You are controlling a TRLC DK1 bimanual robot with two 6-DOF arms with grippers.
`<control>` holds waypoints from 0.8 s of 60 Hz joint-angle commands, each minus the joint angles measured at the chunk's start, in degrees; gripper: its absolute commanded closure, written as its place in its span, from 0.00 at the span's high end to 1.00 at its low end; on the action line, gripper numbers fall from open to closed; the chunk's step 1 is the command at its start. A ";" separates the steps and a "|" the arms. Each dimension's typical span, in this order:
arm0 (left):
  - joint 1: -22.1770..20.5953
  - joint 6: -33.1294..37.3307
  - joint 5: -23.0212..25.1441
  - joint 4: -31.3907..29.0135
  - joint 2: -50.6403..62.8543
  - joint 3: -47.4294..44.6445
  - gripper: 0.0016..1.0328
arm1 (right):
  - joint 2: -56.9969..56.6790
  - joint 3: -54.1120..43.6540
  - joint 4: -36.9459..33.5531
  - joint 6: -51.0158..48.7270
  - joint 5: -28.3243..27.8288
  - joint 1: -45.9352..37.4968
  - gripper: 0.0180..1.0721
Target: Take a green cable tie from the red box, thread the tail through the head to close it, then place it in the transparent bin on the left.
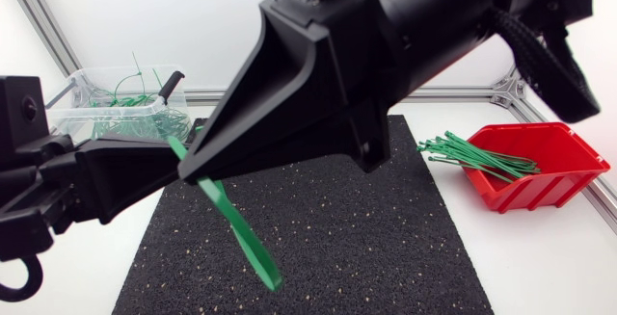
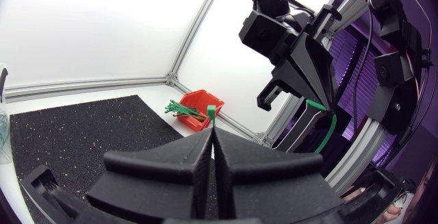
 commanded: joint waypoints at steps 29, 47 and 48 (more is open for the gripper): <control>-4.63 -2.07 -8.23 -1.60 -3.54 0.41 0.03 | -2.35 -8.87 6.16 8.80 -2.32 -1.06 0.05; -10.08 -1.81 -15.70 0.59 -5.56 -2.23 0.03 | -1.03 -8.26 8.79 10.03 -2.85 -0.80 0.05; -10.78 -1.72 -16.32 0.59 -5.56 -2.32 0.03 | -0.85 -8.17 8.88 10.03 -2.94 -0.89 0.05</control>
